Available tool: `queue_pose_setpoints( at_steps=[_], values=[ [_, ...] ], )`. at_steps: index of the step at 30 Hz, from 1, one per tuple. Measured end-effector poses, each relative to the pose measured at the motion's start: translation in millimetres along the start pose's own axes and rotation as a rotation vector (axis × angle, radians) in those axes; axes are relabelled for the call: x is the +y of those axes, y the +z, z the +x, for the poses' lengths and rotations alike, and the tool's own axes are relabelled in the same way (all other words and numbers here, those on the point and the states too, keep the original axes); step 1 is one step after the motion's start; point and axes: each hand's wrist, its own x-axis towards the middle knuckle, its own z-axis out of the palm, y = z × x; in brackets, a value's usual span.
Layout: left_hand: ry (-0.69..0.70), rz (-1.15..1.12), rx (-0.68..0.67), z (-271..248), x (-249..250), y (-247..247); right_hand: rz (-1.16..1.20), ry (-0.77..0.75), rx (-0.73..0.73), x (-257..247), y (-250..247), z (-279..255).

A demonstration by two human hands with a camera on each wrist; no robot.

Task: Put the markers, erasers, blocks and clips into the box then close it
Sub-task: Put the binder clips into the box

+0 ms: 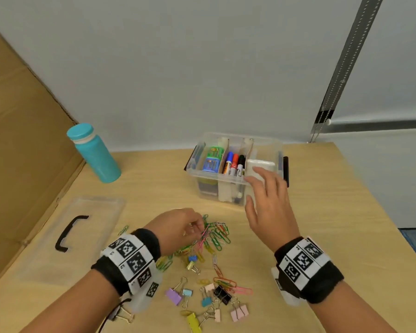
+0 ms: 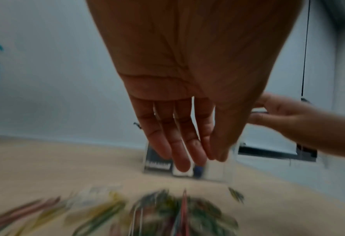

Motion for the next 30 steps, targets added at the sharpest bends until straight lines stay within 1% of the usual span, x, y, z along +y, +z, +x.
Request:
queue_pose_setpoints(
  at_steps=[1,2,3,5,7,8,10,12,14,16,24,27,29,30],
  values=[
    [0.0,0.01,-0.061,-3.3,-3.6,9.4,0.024,-0.059,-0.045,-7.6,-0.1,-6.6],
    [0.009,0.012,-0.113,-6.2,-6.6,18.8,0.047,-0.104,-0.128,-14.2,-0.3,-13.1],
    [0.024,0.019,-0.154,-7.9,-8.5,26.6,0.081,-0.128,-0.25,-19.4,-0.2,-18.6],
    [0.071,0.05,-0.206,-11.9,-11.3,39.0,0.161,-0.092,-0.562,-29.4,0.9,-30.2],
    [0.115,0.099,-0.229,-13.2,-12.8,46.7,0.226,0.007,-0.816,-38.6,0.2,-41.3],
    [0.133,0.124,-0.235,-12.9,-12.9,48.9,0.247,0.05,-0.898,-42.7,-0.6,-47.1],
    [0.158,0.172,-0.239,-10.9,-14.9,52.7,0.247,0.098,-1.013,-49.6,-0.9,-58.5],
    [0.171,0.196,-0.244,-8.3,-17.3,56.1,0.178,0.097,-1.078,-56.5,-0.6,-68.7],
    [0.188,0.22,-0.246,-5.9,-19.0,59.6,0.119,0.082,-1.065,-62.2,2.7,-77.5],
    [0.205,0.236,-0.247,-4.9,-19.5,62.4,0.104,0.098,-1.004,-66.8,7.1,-82.9],
    [0.265,0.272,-0.201,-9.2,-22.1,60.3,0.167,0.24,-0.765,-76.9,14.3,-91.8],
    [0.285,0.228,-0.187,-8.5,-25.4,57.8,0.155,0.29,-0.687,-77.9,18.5,-92.1],
    [0.285,0.142,-0.157,-12.0,-28.6,53.5,0.223,0.364,-0.606,-78.6,19.1,-91.4],
    [0.287,0.089,-0.129,-15.1,-30.3,50.5,0.287,0.429,-0.561,-78.4,18.2,-90.6]
  ],
)
